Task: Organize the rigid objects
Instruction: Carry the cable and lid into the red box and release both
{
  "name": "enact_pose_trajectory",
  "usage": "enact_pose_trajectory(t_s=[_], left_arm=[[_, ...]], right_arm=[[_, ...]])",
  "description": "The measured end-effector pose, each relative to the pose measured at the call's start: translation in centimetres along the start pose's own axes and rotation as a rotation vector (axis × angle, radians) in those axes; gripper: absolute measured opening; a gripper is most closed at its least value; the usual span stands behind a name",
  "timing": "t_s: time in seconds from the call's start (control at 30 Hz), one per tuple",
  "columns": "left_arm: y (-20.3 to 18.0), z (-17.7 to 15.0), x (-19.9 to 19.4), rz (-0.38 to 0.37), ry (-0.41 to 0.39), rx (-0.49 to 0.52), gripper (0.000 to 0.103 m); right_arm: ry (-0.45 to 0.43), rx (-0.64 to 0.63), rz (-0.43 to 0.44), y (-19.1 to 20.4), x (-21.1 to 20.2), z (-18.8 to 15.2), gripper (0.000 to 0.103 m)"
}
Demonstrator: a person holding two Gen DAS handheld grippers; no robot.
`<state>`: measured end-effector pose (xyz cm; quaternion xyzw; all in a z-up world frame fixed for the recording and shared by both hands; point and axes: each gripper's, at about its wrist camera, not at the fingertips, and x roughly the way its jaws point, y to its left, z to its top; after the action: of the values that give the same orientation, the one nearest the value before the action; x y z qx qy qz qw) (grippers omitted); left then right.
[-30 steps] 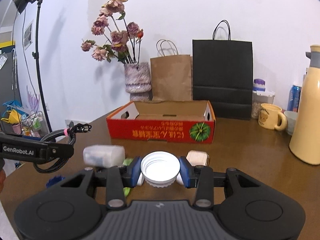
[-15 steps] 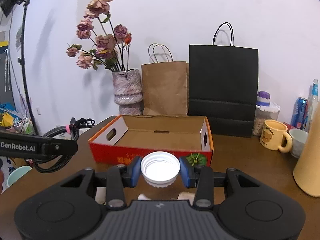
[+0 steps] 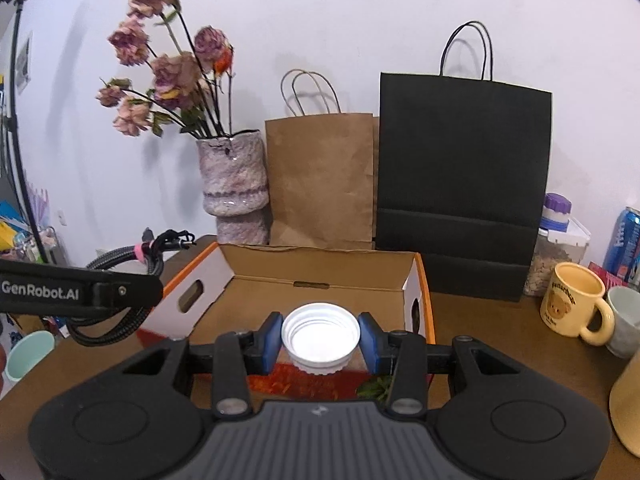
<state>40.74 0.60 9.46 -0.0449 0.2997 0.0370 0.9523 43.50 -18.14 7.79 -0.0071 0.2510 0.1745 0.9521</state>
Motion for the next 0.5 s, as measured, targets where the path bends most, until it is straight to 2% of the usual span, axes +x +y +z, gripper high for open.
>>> enact_pose_trajectory(t_s=[0.27,0.5], left_arm=[[0.0,3.1,5.1,0.042,0.019,-0.02,0.083],[0.0,4.4,9.8,0.069,0.058,-0.018,0.083]], right_arm=[[0.053,-0.015,-0.017,-0.8,6.1,2.4,0.04],[0.109,-0.04,-0.022,-1.1,11.1,3.4,0.04]])
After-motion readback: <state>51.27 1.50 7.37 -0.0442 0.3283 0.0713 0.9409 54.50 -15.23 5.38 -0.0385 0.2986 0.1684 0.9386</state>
